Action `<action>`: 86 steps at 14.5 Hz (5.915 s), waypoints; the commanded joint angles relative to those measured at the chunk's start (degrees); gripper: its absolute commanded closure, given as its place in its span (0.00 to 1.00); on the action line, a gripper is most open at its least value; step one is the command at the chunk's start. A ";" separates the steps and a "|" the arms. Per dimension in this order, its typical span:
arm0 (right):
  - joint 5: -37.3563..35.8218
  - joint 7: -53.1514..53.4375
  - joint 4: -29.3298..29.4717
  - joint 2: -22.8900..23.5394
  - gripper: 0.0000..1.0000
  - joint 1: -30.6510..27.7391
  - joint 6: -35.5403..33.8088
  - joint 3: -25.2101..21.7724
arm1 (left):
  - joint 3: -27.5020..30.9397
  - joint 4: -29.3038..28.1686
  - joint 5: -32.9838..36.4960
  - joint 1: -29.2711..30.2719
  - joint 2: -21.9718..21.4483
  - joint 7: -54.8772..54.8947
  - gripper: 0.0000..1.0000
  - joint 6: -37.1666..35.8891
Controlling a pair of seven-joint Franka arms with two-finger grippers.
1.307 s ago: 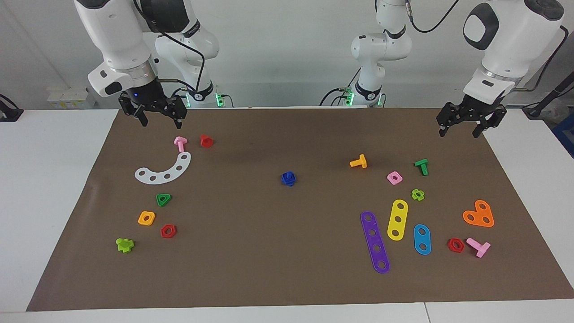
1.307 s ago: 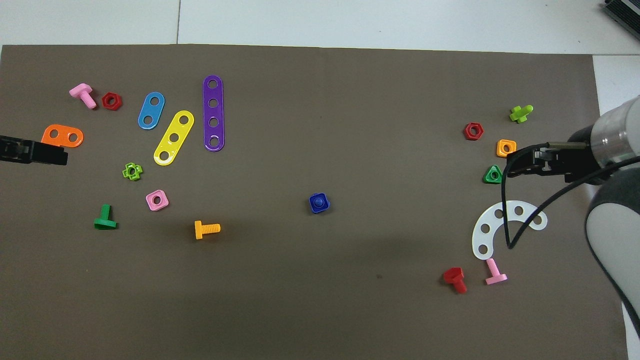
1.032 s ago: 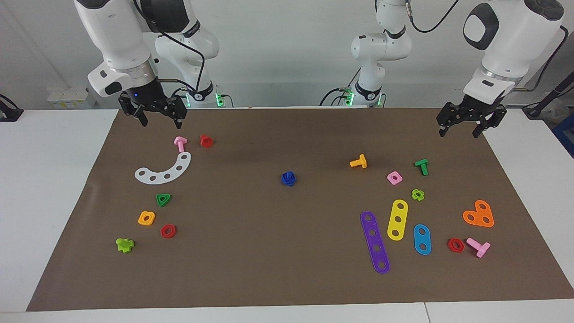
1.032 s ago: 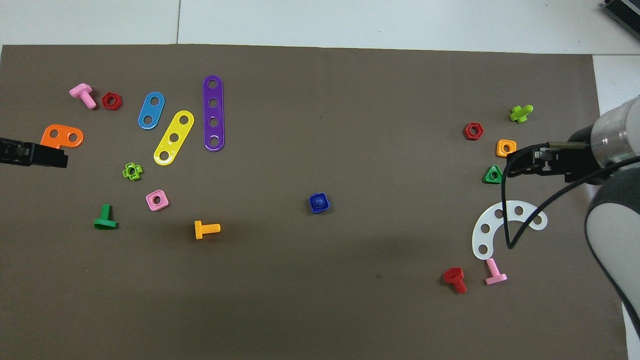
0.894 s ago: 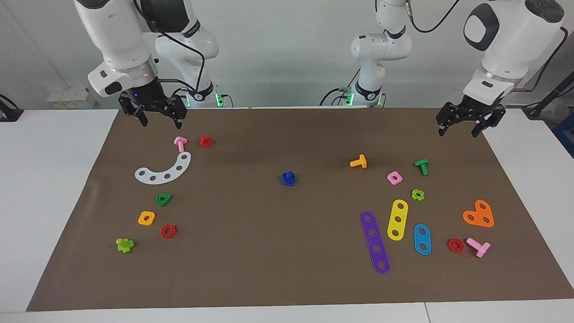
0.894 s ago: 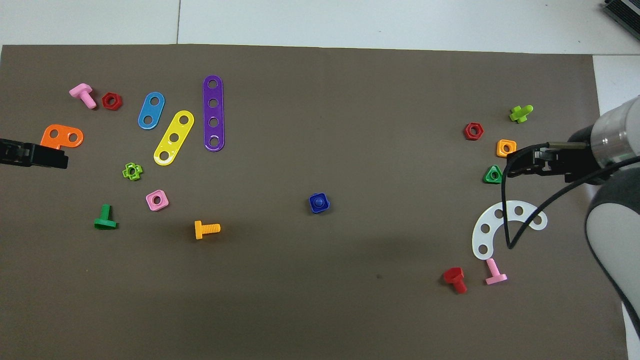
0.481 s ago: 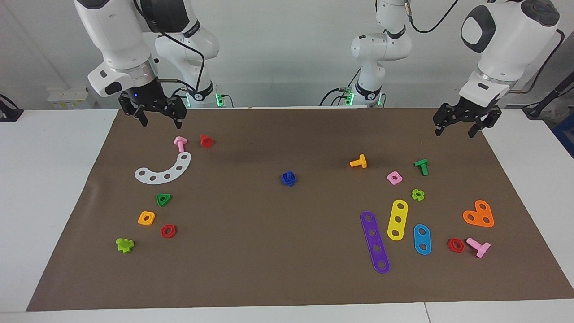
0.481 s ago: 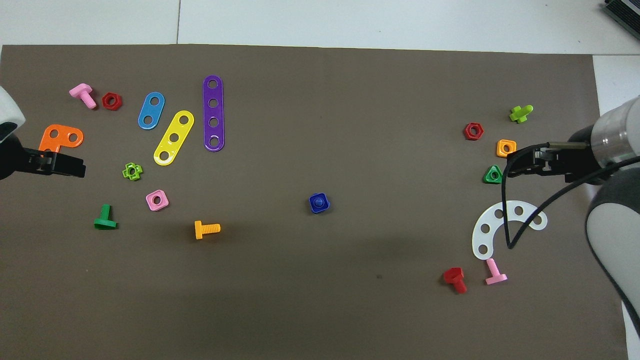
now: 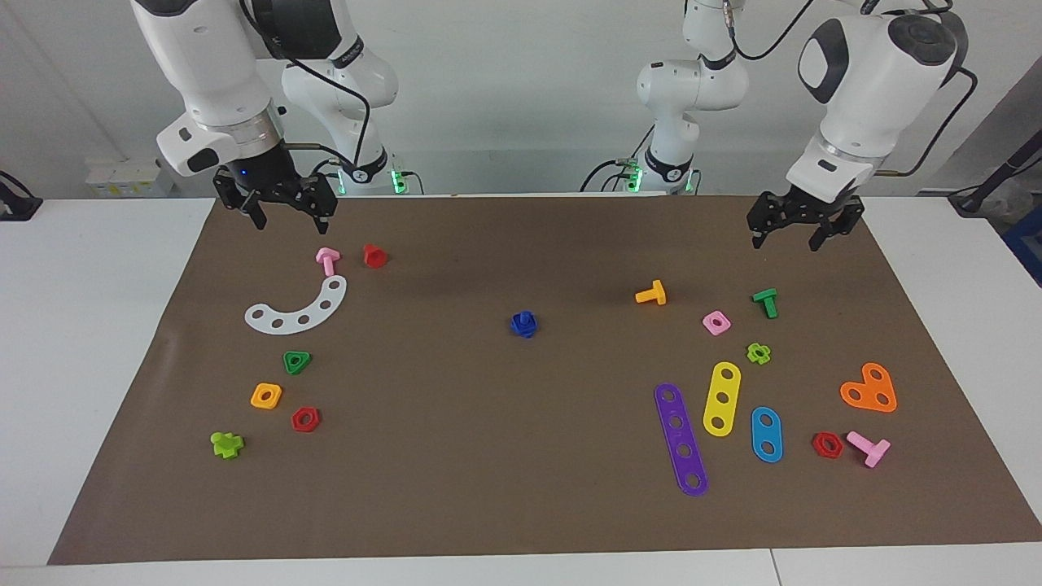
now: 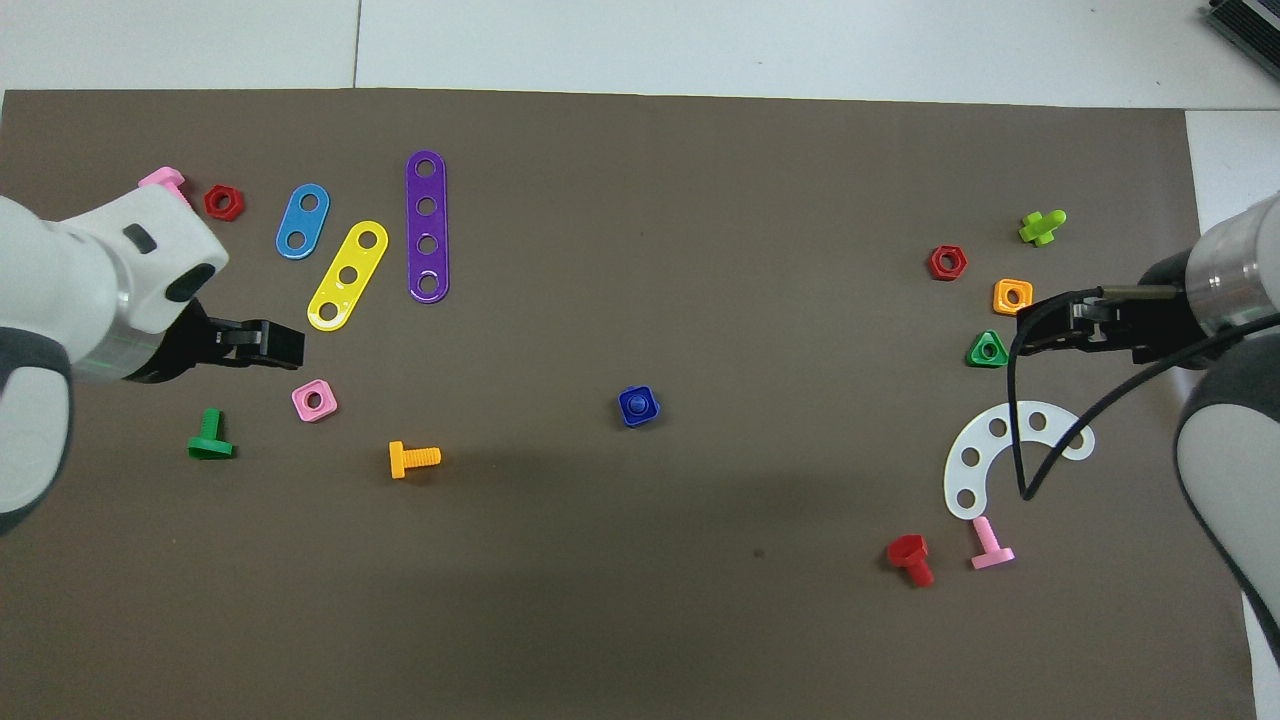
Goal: Unscrew and place screws in storage area
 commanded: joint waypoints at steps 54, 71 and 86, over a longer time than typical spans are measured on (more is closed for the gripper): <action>-0.40 -5.78 -1.92 -1.48 0.00 -1.00 0.65 -0.16 | 1.11 -3.08 -5.56 -29.37 25.69 -36.86 0.67 36.66; -0.40 -3.06 -7.09 -2.27 0.01 0.05 9.43 0.36 | 1.55 6.79 -10.39 -9.69 20.86 -10.87 1.00 9.68; -1.98 23.13 -7.90 15.65 0.06 21.74 32.11 0.36 | 1.81 -12.32 -10.30 -0.11 15.06 16.75 0.00 30.70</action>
